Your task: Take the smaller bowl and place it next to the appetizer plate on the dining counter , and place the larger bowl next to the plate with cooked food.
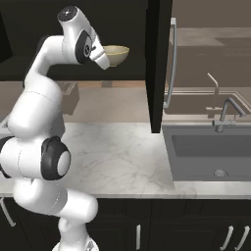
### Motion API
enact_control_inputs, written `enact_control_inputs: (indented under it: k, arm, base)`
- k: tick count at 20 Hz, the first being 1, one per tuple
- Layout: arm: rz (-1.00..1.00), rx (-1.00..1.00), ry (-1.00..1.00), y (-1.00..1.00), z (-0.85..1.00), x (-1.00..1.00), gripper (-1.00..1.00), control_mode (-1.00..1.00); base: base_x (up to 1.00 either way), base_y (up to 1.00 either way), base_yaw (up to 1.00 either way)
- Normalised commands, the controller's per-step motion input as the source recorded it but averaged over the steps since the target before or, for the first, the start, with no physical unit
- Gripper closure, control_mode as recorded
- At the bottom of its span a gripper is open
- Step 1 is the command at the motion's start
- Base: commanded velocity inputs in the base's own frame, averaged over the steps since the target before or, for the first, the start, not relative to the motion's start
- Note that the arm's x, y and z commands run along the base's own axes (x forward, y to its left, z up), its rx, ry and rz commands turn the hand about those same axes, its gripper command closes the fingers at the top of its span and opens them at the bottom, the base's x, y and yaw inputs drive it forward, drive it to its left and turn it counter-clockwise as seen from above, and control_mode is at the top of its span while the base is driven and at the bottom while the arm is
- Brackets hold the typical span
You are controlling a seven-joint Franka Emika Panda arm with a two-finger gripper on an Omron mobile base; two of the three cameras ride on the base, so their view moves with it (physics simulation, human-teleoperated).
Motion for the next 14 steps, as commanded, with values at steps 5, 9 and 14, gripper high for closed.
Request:
enact_control_inputs:
  k: [5, 9, 14]
  arm:
    - [0.00, 0.00, 0.00, -0.11, -0.03, 0.38, -1.00, -1.00]
    - [0.00, 0.00, 0.00, -0.10, 0.00, 0.40, -1.00, -1.00]
    - [0.00, 0.00, 0.00, -0.10, 0.00, 0.43, -1.00, -1.00]
  base:
    - [0.00, 0.00, 0.00]
    - [0.00, 0.00, 0.00]
    - [0.00, 0.00, 0.00]
